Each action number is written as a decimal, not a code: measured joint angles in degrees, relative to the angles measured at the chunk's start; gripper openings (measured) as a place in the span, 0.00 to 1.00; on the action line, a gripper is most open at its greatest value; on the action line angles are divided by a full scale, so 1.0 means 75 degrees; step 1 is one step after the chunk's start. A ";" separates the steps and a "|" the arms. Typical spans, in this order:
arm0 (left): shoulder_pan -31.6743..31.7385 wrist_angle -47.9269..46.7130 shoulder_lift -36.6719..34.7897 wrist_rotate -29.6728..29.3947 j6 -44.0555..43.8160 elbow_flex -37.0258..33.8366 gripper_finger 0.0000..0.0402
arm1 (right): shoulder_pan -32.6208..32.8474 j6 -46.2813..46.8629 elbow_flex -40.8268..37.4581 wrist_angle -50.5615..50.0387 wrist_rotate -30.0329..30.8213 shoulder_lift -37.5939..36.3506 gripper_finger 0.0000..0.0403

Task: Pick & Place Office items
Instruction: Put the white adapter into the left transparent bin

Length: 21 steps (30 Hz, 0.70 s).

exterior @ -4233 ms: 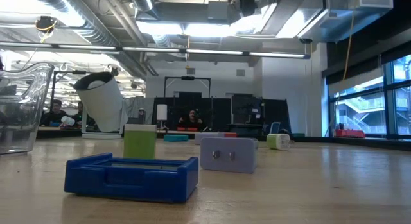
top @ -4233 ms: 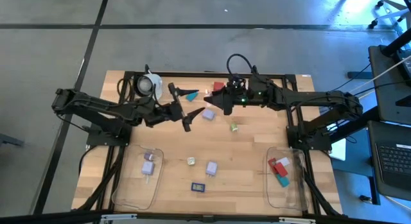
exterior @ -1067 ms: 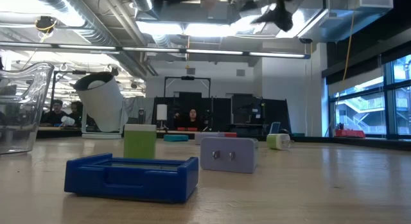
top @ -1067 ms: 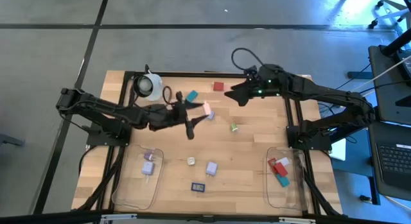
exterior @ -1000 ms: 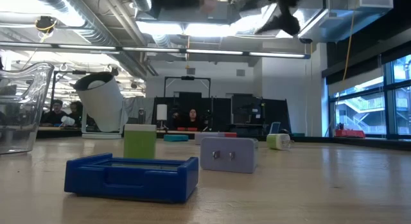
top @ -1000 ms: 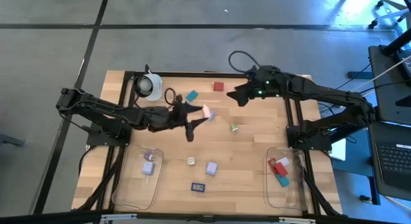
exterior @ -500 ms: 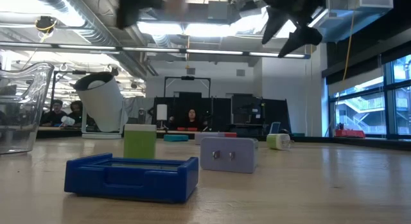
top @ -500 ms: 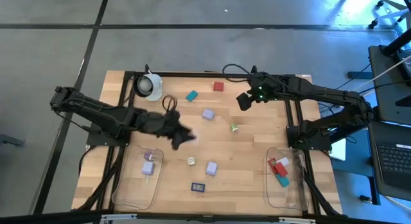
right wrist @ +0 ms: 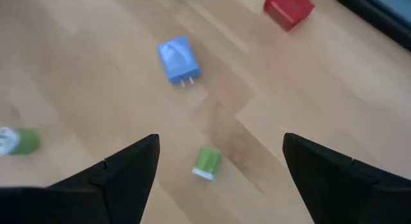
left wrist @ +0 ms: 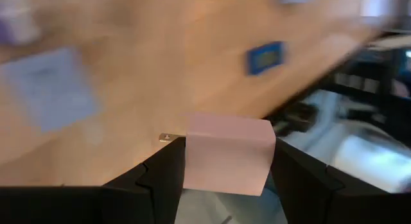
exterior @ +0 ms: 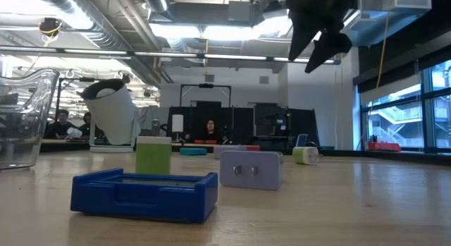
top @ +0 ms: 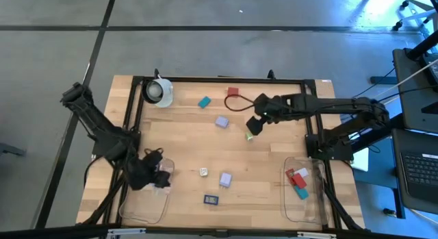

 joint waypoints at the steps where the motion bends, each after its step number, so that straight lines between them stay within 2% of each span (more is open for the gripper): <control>1: -0.0139 -0.0294 0.0077 0.0059 -0.0390 0.0000 0.50 | 0.0042 -0.0049 0.0000 0.0000 0.0110 0.0076 0.82; 5: -0.0381 -0.1565 0.0512 0.0759 -0.1714 0.0000 0.50 | 0.0119 -0.0181 0.0000 0.0018 0.0370 0.0404 0.82; 12: 0.0117 -0.1651 0.1402 0.1015 -0.1426 0.0000 0.51 | 0.0112 -0.0353 0.0000 0.0015 0.0377 0.0896 0.82; 21: 0.0491 -0.1817 0.2011 0.1096 -0.1009 0.0000 0.51 | 0.0111 -0.0343 0.0000 0.0076 0.0377 0.1163 0.82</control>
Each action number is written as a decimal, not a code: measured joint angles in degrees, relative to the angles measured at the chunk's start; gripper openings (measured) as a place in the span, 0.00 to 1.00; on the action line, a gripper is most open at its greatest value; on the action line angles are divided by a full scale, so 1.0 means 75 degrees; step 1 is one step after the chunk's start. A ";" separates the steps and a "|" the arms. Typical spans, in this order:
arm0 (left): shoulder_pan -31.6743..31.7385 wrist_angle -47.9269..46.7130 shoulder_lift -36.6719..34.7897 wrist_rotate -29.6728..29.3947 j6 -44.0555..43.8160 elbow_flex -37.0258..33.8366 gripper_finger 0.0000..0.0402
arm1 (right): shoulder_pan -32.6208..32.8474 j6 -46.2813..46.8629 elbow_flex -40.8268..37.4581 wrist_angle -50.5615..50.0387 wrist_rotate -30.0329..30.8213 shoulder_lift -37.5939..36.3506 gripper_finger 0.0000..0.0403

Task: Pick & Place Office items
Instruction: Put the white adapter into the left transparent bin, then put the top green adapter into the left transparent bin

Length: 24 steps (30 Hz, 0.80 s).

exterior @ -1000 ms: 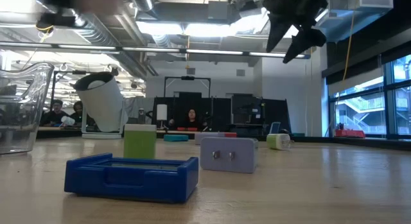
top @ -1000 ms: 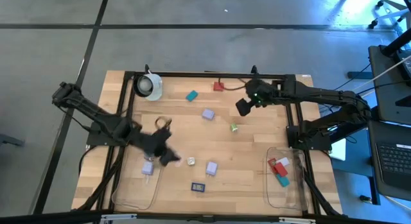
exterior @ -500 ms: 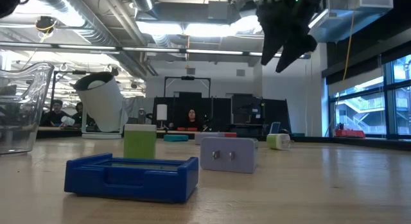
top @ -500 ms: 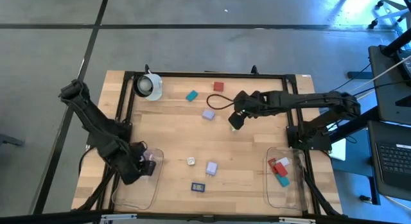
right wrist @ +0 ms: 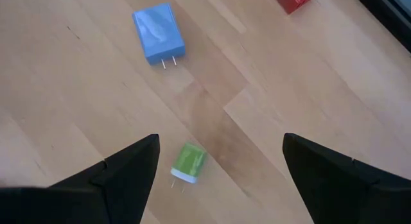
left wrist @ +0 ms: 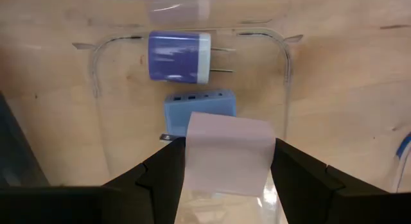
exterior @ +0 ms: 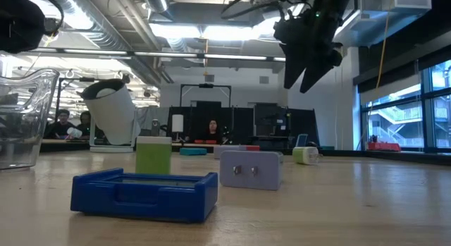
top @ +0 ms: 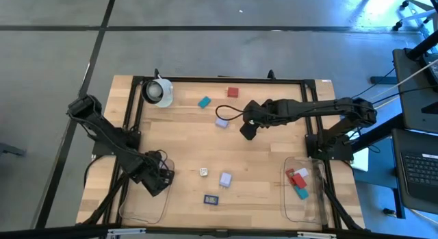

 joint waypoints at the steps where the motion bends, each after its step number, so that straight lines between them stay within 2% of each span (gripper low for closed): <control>1: 0.0014 0.0008 0.0020 0.0000 0.0065 0.0000 0.51 | 0.0000 0.0011 0.0000 0.0007 0.0000 -0.0001 0.82; 6: 0.0134 0.0039 0.0036 0.0032 0.0127 0.0000 0.53 | 0.0000 0.0023 0.0000 0.0131 -0.0002 -0.0003 0.82; 12: 0.0259 0.0052 0.0023 0.0244 0.0510 0.0000 0.64 | 0.0003 0.0034 0.0000 0.0233 -0.0032 -0.0003 0.82; 17: 0.0517 0.0052 0.0023 0.1426 0.1226 0.0000 0.72 | 0.0006 0.0221 0.0000 0.0233 -0.0207 -0.0004 0.82; 21: 0.0763 0.0119 0.0020 0.2632 0.1986 0.0000 0.73 | 0.0006 0.0233 0.0000 0.0233 -0.0233 -0.0004 0.82; 24: 0.0912 0.0150 0.0019 0.2998 0.2431 0.0000 0.73 | 0.0006 0.0280 0.0000 0.0202 -0.0230 -0.0005 0.82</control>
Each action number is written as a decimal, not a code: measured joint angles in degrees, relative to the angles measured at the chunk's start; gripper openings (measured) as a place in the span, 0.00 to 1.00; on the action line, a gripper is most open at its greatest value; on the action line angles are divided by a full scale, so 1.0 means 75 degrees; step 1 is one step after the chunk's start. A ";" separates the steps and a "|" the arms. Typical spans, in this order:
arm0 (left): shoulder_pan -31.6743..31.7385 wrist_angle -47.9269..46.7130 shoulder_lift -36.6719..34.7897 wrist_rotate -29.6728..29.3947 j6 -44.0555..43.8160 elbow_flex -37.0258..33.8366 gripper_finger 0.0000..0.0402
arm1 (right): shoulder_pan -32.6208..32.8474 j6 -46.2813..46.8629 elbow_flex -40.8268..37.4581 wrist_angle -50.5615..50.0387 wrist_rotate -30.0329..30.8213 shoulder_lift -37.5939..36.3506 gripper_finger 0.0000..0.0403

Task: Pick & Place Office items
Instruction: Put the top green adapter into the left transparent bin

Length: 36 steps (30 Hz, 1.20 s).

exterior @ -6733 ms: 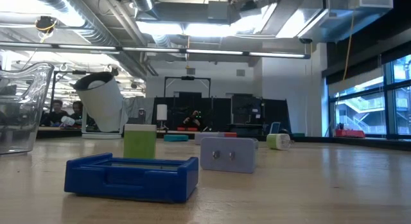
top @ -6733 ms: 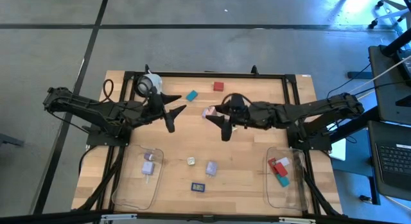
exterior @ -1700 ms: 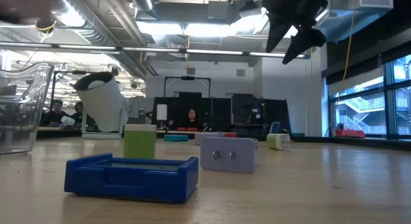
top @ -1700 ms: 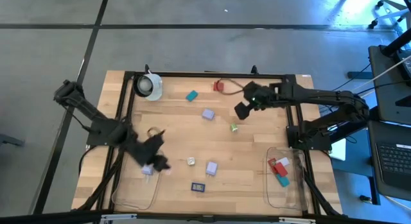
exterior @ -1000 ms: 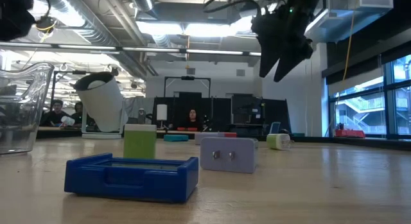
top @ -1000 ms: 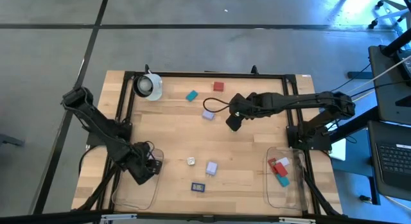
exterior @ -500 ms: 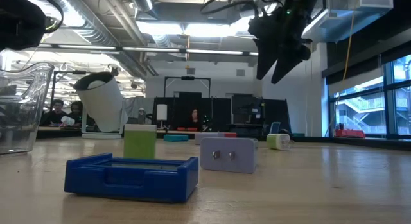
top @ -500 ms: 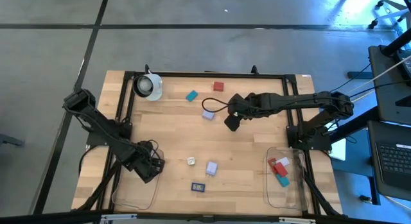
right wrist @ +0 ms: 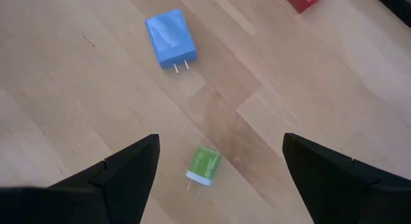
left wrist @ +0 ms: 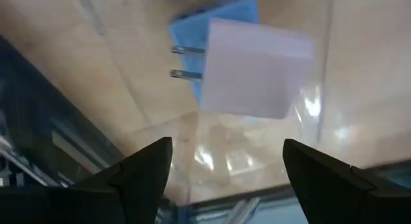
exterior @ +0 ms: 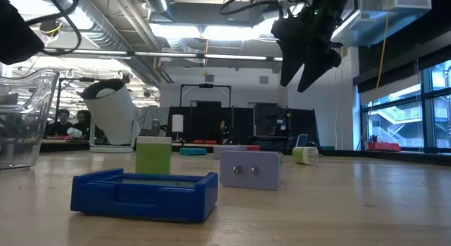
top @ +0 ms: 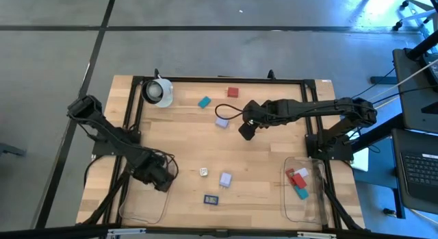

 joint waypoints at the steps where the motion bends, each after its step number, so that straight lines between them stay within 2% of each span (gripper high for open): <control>1: 0.0033 0.0076 -0.0002 0.0115 0.0205 0.0000 0.73 | 0.0000 0.0107 0.0000 -0.0056 0.0000 0.0000 0.82; 7: 0.0184 0.0210 -0.0039 0.0464 0.0867 0.0323 0.73 | 0.0000 0.1143 0.0000 -0.0679 0.0003 0.0093 0.82; 11: 0.0225 -0.0047 -0.0244 0.0067 0.1095 0.0885 0.73 | 0.0015 0.1468 0.0000 -0.0828 0.0005 0.0496 0.82; 15: 0.0183 -0.0167 -0.0576 -0.1051 0.1161 0.1369 0.73 | 0.0034 0.1492 0.0000 -0.0805 0.0006 0.0945 0.82; 19: 0.0151 0.0001 -0.0901 -0.2885 0.1491 0.1643 0.73 | 0.0035 0.1512 0.0000 -0.0793 0.0009 0.1327 0.82; 24: 0.0209 0.0946 -0.1192 -0.5313 0.2588 0.1649 0.73 | 0.0029 0.1488 0.0000 -0.0775 0.0028 0.1752 0.82; 28: 0.0335 0.1885 -0.1214 -0.6717 0.3351 0.1649 0.73 | 0.0029 0.1488 0.0000 -0.0741 0.0029 0.2051 0.82; 31: 0.0478 0.2600 -0.1214 -0.7177 0.4006 0.1649 0.73 | 0.0029 0.1441 0.0000 -0.0691 0.0029 0.2237 0.82; 36: 0.0763 0.3665 -0.1214 -0.7141 0.5339 0.1649 0.73 | 0.0029 0.1225 0.0000 -0.0443 -0.0094 0.2550 0.82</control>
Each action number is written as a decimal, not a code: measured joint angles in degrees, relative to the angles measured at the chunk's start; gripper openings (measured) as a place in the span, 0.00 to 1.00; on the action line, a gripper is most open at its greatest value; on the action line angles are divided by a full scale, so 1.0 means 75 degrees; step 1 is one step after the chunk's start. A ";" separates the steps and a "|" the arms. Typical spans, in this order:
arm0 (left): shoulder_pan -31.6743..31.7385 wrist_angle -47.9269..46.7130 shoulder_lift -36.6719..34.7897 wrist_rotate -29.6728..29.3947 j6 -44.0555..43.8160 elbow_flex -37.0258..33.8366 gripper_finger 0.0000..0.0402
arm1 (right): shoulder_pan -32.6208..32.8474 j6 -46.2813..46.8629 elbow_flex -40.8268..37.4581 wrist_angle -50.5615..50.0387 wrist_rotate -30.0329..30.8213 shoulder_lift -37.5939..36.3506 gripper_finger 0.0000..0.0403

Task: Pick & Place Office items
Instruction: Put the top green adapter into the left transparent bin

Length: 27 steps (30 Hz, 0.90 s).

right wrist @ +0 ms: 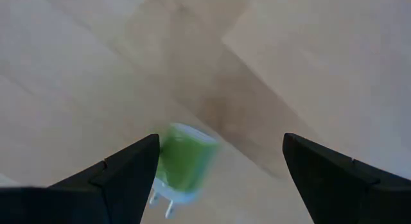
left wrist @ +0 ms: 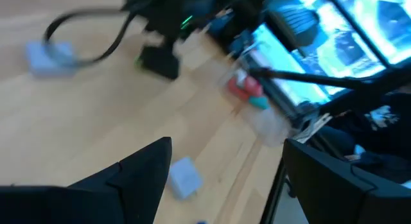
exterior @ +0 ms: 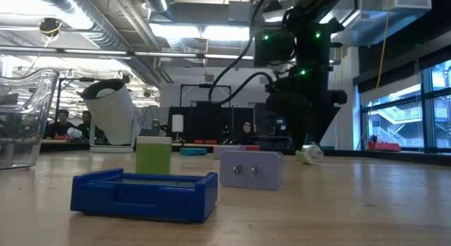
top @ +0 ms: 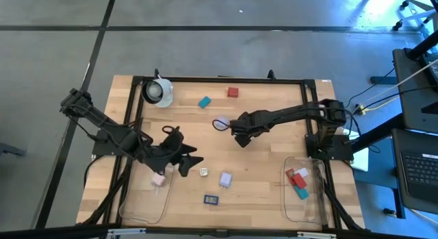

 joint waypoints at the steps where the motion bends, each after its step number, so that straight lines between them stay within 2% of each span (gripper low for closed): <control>1: 0.0033 0.0181 0.0003 0.0020 0.0236 0.0000 0.73 | 0.0000 -0.0059 0.0000 0.0082 -0.0107 0.0045 0.82; 7: 0.0231 0.0911 0.0003 0.0031 0.1115 0.0000 0.73 | 0.0000 -0.0084 0.0003 0.0289 -0.0220 0.0145 0.82; 17: 0.0319 0.1096 0.0003 0.0052 0.1222 0.0000 0.73 | 0.0000 -0.0142 0.0009 0.0422 -0.0711 0.0291 0.78; 22: 0.0319 0.1111 0.0006 -0.0011 0.1211 0.0000 0.73 | 0.0000 -0.0145 0.0006 0.0526 -0.0910 0.0357 0.71; 27: 0.0449 0.1265 0.0006 -0.0274 0.1158 0.0000 0.73 | 0.0000 -0.0248 0.0003 0.0600 -0.1158 0.0454 0.57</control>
